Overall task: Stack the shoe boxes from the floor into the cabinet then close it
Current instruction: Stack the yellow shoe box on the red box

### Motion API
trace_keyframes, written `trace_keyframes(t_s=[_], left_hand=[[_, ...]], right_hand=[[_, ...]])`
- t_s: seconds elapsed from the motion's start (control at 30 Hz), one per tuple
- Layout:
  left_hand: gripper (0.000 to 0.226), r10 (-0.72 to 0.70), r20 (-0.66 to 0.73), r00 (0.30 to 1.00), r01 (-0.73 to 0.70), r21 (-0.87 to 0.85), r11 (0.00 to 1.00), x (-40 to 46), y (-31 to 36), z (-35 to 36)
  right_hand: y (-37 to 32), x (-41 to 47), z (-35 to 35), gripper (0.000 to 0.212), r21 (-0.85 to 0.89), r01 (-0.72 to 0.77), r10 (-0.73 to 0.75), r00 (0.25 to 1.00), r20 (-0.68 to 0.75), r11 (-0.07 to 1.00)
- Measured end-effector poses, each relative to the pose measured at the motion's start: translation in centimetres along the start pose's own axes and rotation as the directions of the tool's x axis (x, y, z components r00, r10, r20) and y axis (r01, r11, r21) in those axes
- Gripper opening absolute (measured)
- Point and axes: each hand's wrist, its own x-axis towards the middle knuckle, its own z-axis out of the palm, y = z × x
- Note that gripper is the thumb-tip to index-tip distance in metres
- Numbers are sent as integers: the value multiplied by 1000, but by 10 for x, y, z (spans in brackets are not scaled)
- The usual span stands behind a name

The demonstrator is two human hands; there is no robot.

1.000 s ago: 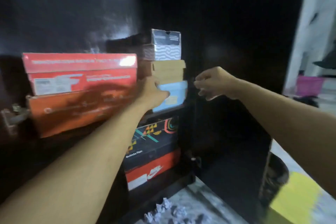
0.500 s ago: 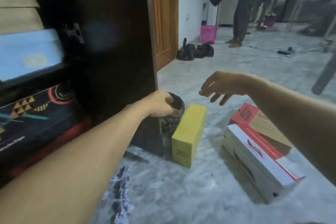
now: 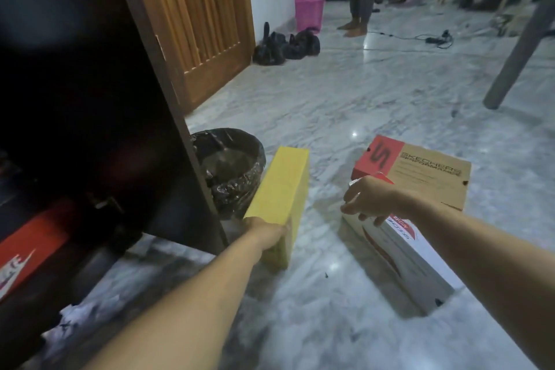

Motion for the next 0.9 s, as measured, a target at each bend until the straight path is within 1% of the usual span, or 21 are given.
trace_keyframes(t_s=[0.07,0.13,0.2,0.27,0.33,0.4,0.5,0.57,0.63,0.73,0.83,0.9], left_hand=[[72,-153,88,984,168,-201,965,12,1,7],[74,-254,144,956,290,-342,894,26,-1,12],[77,-292,142,946,325,-428,844,43,-7,17],[78,-306,145,941,338,-465,818,56,-14,22],[74,-289,162,944,331,-502,799,65,-21,27],[68,-267,154,951,307,-550,776,71,-28,31],[63,-268,44,963,238,-608,758,71,-39,34],[60,-255,-7,967,197,-614,765,68,-48,33],[48,-230,-12,973,174,-613,771,65,-60,30],[36,-166,22,986,145,-608,780,63,-79,23],[39,-134,57,989,141,-591,794,58,-94,17],[42,-116,74,991,137,-586,798,52,-100,13]], right_hand=[[6,15,8,38,25,-3,3,1000,-7,1000],[11,28,15,40,70,0,2,1000,-26,998],[12,40,18,42,83,10,-7,999,-43,997],[11,50,19,43,83,23,-18,998,-60,996],[11,59,19,47,94,26,-20,997,-69,995],[10,66,20,55,114,30,-18,995,-100,993],[8,72,18,66,106,52,-29,979,-203,993],[4,74,14,73,95,75,-46,962,-270,993],[-2,75,9,80,107,96,-59,950,-308,990],[-12,80,-2,91,87,178,-136,924,-357,980],[-24,80,-12,100,49,243,-215,922,-321,969],[-32,77,-19,109,-21,229,-226,936,-271,973]])
